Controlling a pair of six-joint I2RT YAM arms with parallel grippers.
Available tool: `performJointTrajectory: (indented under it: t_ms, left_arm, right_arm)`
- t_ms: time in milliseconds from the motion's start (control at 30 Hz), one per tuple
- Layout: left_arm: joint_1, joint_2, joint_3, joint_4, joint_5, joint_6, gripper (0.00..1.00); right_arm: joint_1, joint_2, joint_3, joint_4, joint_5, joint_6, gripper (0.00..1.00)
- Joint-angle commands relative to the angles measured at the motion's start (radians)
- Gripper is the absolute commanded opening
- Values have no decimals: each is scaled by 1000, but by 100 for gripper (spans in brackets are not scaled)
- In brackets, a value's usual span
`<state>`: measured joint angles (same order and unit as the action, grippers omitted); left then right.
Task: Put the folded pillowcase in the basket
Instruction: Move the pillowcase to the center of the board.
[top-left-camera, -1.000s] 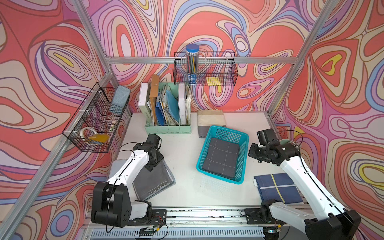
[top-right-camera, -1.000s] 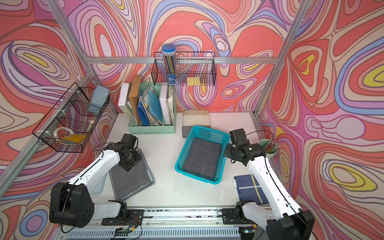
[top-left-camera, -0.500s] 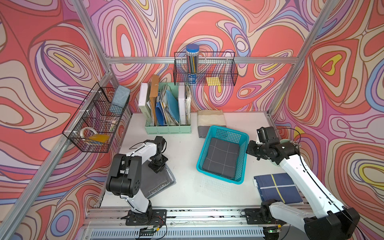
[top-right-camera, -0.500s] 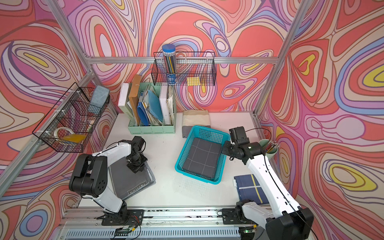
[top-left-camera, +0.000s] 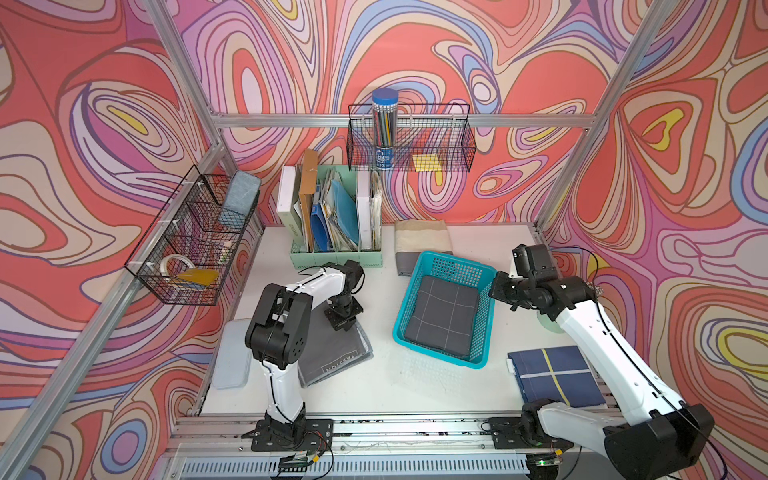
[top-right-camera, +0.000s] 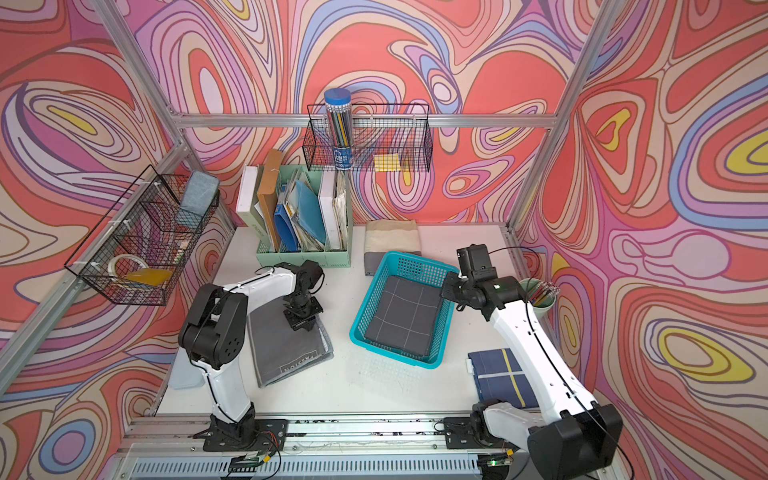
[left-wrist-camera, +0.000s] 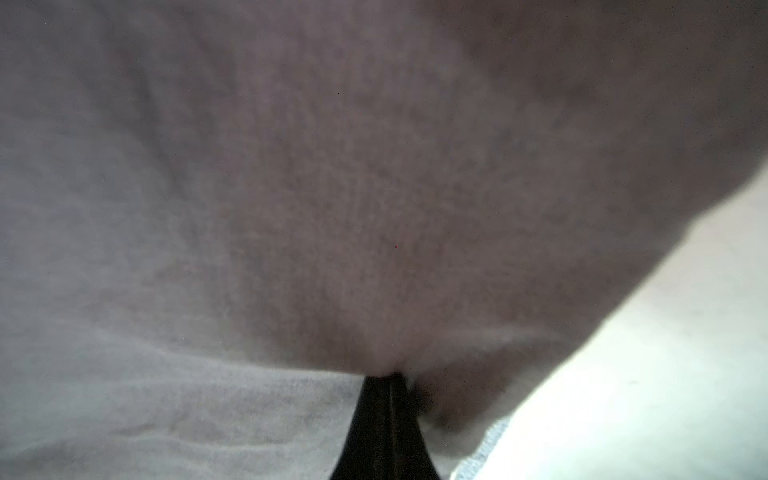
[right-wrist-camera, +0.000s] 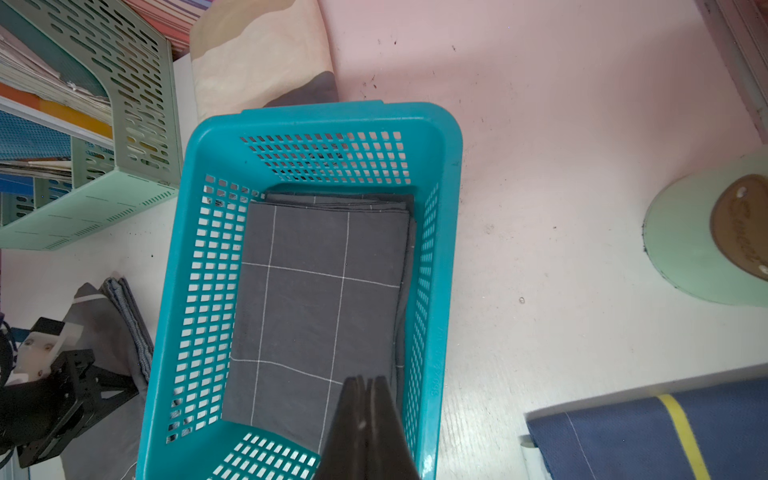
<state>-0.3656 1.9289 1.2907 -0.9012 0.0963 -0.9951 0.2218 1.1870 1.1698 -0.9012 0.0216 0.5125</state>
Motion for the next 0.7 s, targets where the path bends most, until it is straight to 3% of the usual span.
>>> performJointTrajectory:
  t_ms: [0, 233, 367, 400, 467, 567, 667]
  left_arm:
    - [-48, 83, 50, 192, 115, 11, 0]
    - [-81, 124, 209, 152, 125, 43, 0]
    - [-85, 63, 190, 101, 65, 102, 0]
    - [-84, 39, 174, 96, 52, 118, 4]
    - [-84, -24, 131, 93, 23, 142, 19]
    - [-85, -159, 47, 145, 12, 191, 52]
    - [-85, -305, -32, 172, -31, 227, 68]
  right_arm:
    - [-2, 2, 0, 19, -6, -7, 0]
    - [21, 18, -25, 63, -69, 24, 0]
    - [162, 67, -21, 88, -47, 56, 0]
    - [207, 91, -17, 96, -36, 65, 0]
    - [278, 140, -12, 125, -34, 79, 10]
    - [336, 212, 7, 162, -30, 99, 31]
    - [375, 300, 43, 191, -32, 101, 44]
